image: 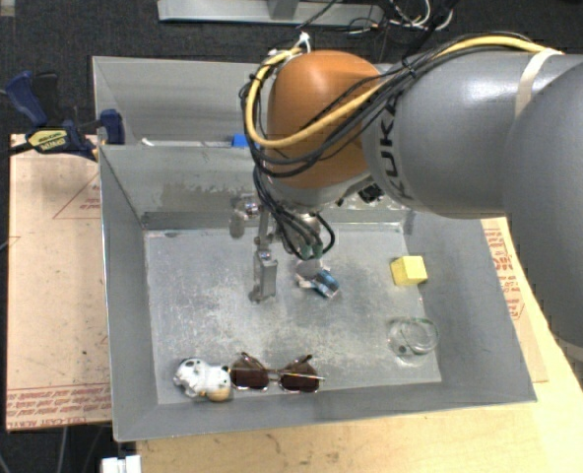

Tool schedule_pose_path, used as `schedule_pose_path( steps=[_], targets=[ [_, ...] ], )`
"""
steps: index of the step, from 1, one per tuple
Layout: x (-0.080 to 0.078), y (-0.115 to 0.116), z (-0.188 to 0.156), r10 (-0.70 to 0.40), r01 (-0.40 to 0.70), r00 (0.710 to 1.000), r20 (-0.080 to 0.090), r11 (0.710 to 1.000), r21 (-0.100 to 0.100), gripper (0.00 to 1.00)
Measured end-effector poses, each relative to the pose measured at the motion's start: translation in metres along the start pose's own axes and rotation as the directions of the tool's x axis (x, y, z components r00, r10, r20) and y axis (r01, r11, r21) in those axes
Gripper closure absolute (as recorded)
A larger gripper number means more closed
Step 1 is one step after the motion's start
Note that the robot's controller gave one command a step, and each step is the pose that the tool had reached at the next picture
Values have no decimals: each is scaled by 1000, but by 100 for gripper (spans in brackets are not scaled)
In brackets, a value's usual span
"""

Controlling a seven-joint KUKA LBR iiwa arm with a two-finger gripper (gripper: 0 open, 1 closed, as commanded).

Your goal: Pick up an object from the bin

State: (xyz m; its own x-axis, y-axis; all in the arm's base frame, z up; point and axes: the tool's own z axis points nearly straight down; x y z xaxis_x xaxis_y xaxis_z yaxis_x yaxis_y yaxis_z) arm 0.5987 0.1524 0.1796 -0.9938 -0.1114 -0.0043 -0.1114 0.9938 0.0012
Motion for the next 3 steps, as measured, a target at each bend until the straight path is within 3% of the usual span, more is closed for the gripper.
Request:
schedule_pose_path(
  steps=[1, 2, 3],
  targets=[
    [62, 28, 20, -26, 26, 1000, -8, 1000, 0, 0],
    [96, 49, 63, -243, 243, 970, -3, 970, -1, 0],
    [105, 73, 106, -280, 280, 960, 19, 960, 1, 0]
  ],
)
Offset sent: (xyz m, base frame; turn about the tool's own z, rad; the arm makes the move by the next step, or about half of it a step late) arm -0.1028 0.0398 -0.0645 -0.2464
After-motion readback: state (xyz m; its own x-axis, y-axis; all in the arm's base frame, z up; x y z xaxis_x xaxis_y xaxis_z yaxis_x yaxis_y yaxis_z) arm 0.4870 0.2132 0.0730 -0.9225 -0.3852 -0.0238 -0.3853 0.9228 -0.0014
